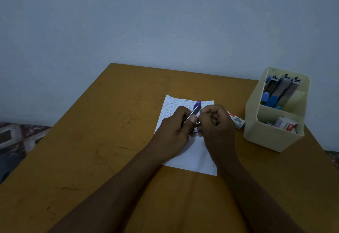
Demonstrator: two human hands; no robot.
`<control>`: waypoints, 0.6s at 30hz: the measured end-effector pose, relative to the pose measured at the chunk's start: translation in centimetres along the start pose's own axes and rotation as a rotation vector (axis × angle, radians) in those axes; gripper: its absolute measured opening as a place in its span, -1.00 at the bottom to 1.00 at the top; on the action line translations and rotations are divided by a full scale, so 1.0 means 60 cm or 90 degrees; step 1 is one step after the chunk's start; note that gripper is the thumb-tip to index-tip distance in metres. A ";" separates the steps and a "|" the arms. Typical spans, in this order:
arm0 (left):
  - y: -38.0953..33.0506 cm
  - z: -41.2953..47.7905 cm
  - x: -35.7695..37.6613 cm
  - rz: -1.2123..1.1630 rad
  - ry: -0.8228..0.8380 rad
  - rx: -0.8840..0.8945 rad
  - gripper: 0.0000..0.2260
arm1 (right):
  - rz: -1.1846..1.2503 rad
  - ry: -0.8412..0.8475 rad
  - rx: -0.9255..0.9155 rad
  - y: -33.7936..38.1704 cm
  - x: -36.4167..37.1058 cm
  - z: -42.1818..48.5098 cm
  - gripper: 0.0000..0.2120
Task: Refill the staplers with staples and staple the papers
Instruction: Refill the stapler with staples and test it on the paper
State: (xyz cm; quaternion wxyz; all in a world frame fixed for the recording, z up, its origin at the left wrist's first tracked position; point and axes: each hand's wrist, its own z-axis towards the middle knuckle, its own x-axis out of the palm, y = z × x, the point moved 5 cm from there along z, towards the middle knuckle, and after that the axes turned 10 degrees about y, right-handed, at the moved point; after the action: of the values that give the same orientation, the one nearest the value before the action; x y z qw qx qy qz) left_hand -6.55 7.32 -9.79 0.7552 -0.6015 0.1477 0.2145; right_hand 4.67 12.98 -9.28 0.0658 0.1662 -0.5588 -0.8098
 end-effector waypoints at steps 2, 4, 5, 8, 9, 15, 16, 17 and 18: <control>0.000 -0.001 -0.002 -0.006 -0.011 0.005 -0.81 | 0.031 0.013 -0.004 0.003 0.004 -0.001 -0.97; -0.001 -0.002 -0.005 -0.022 -0.025 0.007 -0.80 | 0.066 0.020 0.002 0.004 0.006 -0.001 -0.90; -0.001 -0.001 -0.006 -0.028 -0.033 0.007 -0.80 | 0.086 0.025 0.010 0.003 0.007 0.001 -0.86; 0.002 0.000 -0.014 -0.049 -0.066 0.007 -0.81 | 0.162 0.043 0.040 -0.006 0.006 0.005 -0.84; 0.004 0.000 -0.018 -0.064 -0.078 0.006 -0.80 | 0.184 0.048 0.047 -0.009 0.005 0.006 -0.83; 0.016 0.005 -0.046 -0.149 -0.160 -0.025 -0.82 | 0.253 0.036 0.106 -0.034 -0.005 0.016 -0.82; 0.017 0.004 -0.052 -0.165 -0.172 -0.034 -0.81 | 0.249 0.031 0.115 -0.037 -0.007 0.017 -0.81; 0.020 0.005 -0.057 -0.179 -0.184 -0.044 -0.82 | 0.241 0.027 0.121 -0.039 -0.009 0.018 -0.79; 0.021 0.005 -0.062 -0.195 -0.191 -0.052 -0.84 | 0.229 0.023 0.124 -0.041 -0.012 0.018 -0.77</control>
State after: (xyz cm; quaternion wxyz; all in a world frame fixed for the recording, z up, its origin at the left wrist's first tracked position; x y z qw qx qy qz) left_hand -10.41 7.32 -9.01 0.7673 -0.6085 -0.0684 0.1905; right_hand 5.20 15.04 -11.05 0.2032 0.0839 -0.6541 -0.7238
